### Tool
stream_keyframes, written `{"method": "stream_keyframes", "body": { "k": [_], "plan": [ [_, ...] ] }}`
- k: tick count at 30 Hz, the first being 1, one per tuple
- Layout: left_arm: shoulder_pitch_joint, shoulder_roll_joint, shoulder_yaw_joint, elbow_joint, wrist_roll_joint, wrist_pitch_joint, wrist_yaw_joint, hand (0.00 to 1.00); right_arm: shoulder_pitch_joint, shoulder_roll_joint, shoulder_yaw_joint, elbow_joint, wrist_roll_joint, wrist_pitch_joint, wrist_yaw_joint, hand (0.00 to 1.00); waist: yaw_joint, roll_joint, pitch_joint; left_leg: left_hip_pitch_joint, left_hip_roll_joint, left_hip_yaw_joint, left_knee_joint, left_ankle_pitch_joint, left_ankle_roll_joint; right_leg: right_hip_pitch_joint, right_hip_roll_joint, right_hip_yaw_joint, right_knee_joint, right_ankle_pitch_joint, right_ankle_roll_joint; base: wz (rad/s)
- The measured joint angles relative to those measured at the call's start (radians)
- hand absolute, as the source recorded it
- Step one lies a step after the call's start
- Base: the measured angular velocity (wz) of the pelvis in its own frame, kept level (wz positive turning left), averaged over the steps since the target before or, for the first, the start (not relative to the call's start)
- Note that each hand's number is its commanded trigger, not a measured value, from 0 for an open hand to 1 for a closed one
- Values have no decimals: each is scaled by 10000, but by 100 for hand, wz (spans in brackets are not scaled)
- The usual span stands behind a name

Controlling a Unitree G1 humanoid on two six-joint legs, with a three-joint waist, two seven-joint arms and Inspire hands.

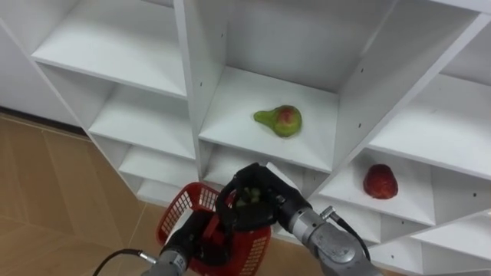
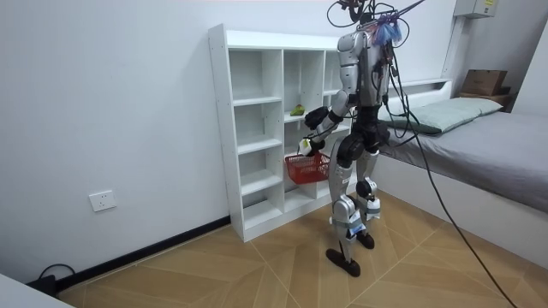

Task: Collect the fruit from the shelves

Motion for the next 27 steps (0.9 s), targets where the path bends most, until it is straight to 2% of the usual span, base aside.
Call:
{"method": "stream_keyframes", "body": {
  "k": [4,6,8,9,13,14,15,16,27],
  "plan": [
    [0,0,-1,1,0,17,-7,100,0,2,-1,-1,0,50,108,100,-2,-9,3,-20,0,-2,0,0,0,0,0,-1,1,0,0,0],
    [-8,0,2,0,0,37,-8,100,-1,29,0,-1,0,51,117,93,-2,-14,3,-31,0,0,2,0,0,-8,0,-1,5,0,0,0],
    [-32,-1,1,0,0,77,-7,100,-4,33,0,0,0,54,113,91,-1,-30,7,-30,-1,0,9,0,0,-14,-2,-1,13,-1,0,0],
    [-49,-1,-5,0,0,99,-7,100,-4,31,0,-1,0,55,112,87,-7,-41,8,-35,-1,0,12,0,0,-14,-2,-2,15,-1,0,0],
    [-120,0,-67,0,0,107,-13,100,-5,24,-1,-1,-2,123,118,84,-8,-65,9,-60,-3,-1,27,0,0,-16,-5,-4,14,-1,0,0],
    [-146,0,-92,0,0,107,-16,100,-6,24,-2,-2,-2,124,119,69,-8,-64,9,-62,-5,-1,27,0,0,-18,-6,-4,15,-1,0,0],
    [-156,-1,-107,-1,0,107,-18,100,-7,22,-2,-2,-2,124,120,38,-9,-65,9,-63,-5,-1,27,0,0,-18,-6,-4,14,-2,0,0],
    [-157,-1,-114,-1,0,107,-19,100,-8,23,-2,-2,-2,124,120,0,-9,-65,9,-63,-5,-1,27,0,0,-18,-6,-4,15,-2,0,0],
    [-155,2,-187,0,0,125,-15,100,-6,-1,2,0,-1,125,211,0,-21,-64,10,-62,-5,-4,23,-1,1,-17,-5,-3,14,-2,0,0]
  ]
}}
